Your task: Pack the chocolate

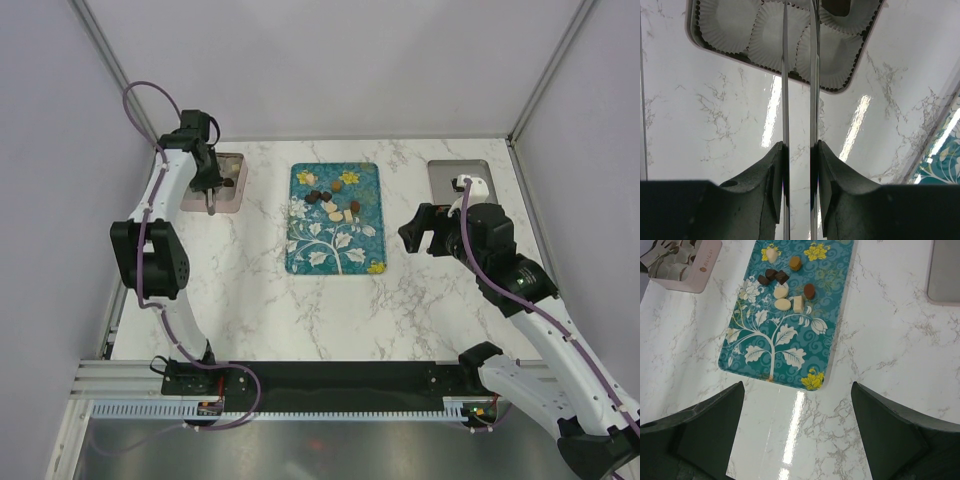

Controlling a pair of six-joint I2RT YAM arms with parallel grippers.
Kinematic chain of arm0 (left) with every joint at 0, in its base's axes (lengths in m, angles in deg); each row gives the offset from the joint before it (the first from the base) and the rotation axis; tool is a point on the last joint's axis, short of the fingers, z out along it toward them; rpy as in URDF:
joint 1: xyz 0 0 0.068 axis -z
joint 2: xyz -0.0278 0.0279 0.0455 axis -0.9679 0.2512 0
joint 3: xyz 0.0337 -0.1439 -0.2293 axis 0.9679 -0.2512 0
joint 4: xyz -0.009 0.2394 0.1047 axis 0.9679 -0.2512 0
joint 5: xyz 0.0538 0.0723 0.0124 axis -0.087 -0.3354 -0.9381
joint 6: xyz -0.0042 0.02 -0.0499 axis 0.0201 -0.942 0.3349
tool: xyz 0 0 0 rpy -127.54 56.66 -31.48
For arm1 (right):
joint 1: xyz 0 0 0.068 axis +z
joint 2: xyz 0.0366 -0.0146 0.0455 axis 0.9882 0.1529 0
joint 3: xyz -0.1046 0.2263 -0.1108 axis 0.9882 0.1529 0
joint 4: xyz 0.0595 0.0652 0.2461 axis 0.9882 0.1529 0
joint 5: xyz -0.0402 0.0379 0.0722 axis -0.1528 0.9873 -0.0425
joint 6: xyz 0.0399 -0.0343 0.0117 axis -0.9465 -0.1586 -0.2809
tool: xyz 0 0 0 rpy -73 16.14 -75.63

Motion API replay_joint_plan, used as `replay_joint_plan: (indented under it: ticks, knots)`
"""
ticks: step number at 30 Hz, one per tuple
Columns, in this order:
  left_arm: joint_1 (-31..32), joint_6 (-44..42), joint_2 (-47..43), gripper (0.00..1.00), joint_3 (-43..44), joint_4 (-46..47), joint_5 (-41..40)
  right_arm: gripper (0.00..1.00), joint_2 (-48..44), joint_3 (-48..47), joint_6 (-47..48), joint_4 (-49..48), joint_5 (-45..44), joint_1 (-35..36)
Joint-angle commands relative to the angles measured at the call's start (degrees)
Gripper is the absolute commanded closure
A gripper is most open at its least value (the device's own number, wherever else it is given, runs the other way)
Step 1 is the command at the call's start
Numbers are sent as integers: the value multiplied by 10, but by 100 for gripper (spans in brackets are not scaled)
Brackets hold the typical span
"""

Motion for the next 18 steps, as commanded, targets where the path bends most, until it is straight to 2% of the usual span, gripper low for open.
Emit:
replay_joint_plan:
  ticks: [1,18]
  knots:
    - [-6,-19,14,63,5,17,-16,4,-8,-25,7,-10,3,0]
    - [-10,-26,54,58,39,21,-26,3,-10,-28,10,-5,-5,-1]
